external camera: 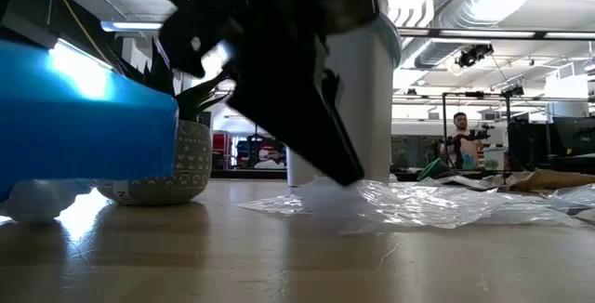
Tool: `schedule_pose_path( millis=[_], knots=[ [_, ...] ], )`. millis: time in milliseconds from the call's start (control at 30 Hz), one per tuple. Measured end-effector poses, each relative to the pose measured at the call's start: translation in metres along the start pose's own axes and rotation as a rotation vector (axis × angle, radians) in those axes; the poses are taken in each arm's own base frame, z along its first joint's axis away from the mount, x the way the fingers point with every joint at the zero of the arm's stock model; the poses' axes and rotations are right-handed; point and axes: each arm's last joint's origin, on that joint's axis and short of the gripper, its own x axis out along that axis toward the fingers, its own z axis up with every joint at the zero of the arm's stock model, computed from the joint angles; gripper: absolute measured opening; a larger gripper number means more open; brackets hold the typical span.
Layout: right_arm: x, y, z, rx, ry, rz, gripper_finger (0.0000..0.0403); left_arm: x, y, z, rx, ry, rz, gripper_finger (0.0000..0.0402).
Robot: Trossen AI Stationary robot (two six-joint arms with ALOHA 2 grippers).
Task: Place trash/remove bag and relplace
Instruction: Put the transparent plastic into the trash bin
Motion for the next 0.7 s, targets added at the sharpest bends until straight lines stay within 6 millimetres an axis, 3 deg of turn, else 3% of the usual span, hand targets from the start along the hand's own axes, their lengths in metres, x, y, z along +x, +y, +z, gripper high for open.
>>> schedule_pose_path(
  millis=[200,400,700],
  knots=[
    [-0.012,-0.001,-0.027,0.056,-0.007,0.023,0.013,0.016,0.01,-0.007,-0.016,0.016,0.014,0.014],
    [-0.015,-0.003,-0.033,0.08,-0.044,0.016,0.013,0.028,0.017,-0.012,-0.04,0.028,-0.032,0.0129],
    [-0.015,-0.006,-0.031,0.064,-0.074,-0.013,0.013,0.021,0.013,-0.01,-0.048,0.034,-0.054,0.001]
  ],
)
